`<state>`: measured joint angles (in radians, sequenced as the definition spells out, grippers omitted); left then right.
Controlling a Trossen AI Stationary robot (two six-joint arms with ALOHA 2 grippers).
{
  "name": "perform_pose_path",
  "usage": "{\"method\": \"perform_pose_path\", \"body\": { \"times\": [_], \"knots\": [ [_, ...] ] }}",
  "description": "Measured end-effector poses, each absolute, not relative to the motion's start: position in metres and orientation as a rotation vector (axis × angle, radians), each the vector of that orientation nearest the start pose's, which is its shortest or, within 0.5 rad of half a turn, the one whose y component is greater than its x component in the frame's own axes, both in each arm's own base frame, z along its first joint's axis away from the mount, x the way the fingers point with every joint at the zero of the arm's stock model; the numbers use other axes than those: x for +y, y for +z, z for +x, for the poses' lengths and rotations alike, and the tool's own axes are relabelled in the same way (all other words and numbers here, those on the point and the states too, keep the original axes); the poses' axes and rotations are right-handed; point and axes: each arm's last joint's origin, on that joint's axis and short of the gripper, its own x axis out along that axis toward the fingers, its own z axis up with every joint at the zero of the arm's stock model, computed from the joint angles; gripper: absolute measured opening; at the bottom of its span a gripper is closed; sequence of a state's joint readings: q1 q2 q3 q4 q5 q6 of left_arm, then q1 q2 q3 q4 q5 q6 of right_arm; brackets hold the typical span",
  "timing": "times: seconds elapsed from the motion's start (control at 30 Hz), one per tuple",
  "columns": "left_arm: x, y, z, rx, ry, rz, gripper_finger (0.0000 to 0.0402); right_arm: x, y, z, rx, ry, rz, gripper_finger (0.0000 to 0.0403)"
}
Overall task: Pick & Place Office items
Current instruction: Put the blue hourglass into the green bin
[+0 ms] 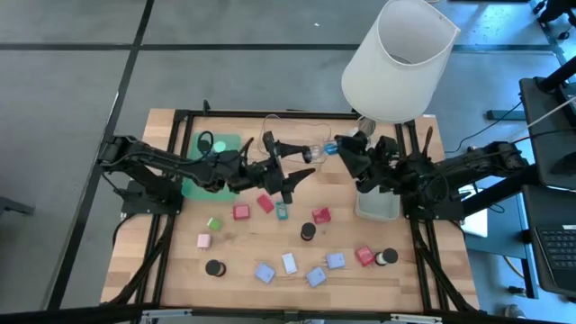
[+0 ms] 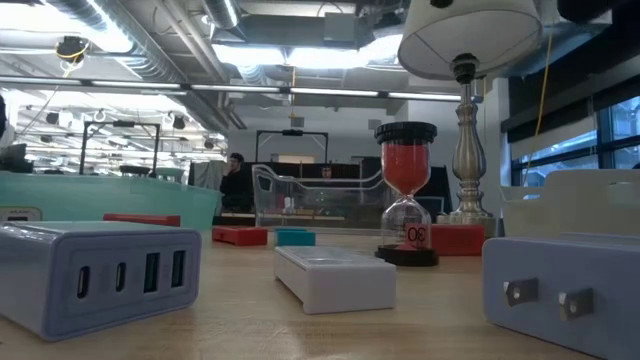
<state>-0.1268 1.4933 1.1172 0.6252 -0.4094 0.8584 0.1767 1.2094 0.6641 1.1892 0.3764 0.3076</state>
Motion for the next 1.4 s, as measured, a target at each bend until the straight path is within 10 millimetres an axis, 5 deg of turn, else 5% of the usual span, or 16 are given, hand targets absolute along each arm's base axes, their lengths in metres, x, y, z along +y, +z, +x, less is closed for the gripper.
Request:
{"method": "perform_pose_path", "body": {
  "times": [0.83, 1.13, 1.4],
  "knots": [
    [-0.041, 0.357, 0.337, -0.112, 0.407, 0.637, 0.0265, 0.047, 0.339, 0.252, -0.632, -0.121, 0.343, 0.0219],
    [-0.042, 0.359, 0.336, -0.131, 0.425, 0.610, 0.0209, 0.050, 0.340, 0.250, -0.640, -0.114, 0.342, 0.0219],
    [-0.043, 0.359, 0.335, -0.131, 0.434, 0.614, 0.0209, 0.050, 0.340, 0.250, -0.639, -0.107, 0.309, 0.0225]
  ]
}}
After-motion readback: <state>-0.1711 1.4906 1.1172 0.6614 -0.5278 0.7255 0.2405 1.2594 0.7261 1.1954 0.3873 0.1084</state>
